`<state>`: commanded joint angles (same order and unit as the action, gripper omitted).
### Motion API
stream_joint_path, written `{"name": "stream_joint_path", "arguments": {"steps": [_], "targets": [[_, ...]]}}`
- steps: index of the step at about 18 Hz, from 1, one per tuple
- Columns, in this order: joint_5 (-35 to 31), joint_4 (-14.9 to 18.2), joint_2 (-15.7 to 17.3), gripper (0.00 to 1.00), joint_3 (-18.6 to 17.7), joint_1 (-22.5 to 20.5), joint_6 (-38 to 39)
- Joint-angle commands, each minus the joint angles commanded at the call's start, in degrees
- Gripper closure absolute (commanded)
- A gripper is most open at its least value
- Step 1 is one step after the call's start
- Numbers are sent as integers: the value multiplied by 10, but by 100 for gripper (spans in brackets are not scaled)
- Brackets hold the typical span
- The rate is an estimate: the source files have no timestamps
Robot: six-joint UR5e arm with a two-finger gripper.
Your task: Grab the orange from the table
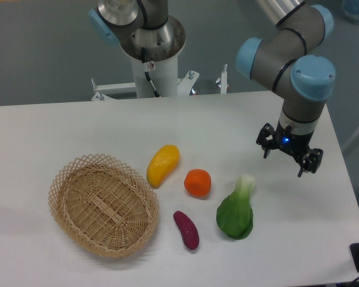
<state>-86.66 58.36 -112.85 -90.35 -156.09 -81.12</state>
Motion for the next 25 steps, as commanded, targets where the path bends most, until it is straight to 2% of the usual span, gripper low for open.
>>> {"name": "stream_joint_path", "arguments": {"steps": [8,12,20,25], "targets": [[0,0,1,0,-5,-1,-2],[-1,-18,2,0,-11,-2,0],[3,-10,3,0,-26,1,23],[2,-19,3,0,-38,25,14]]}}
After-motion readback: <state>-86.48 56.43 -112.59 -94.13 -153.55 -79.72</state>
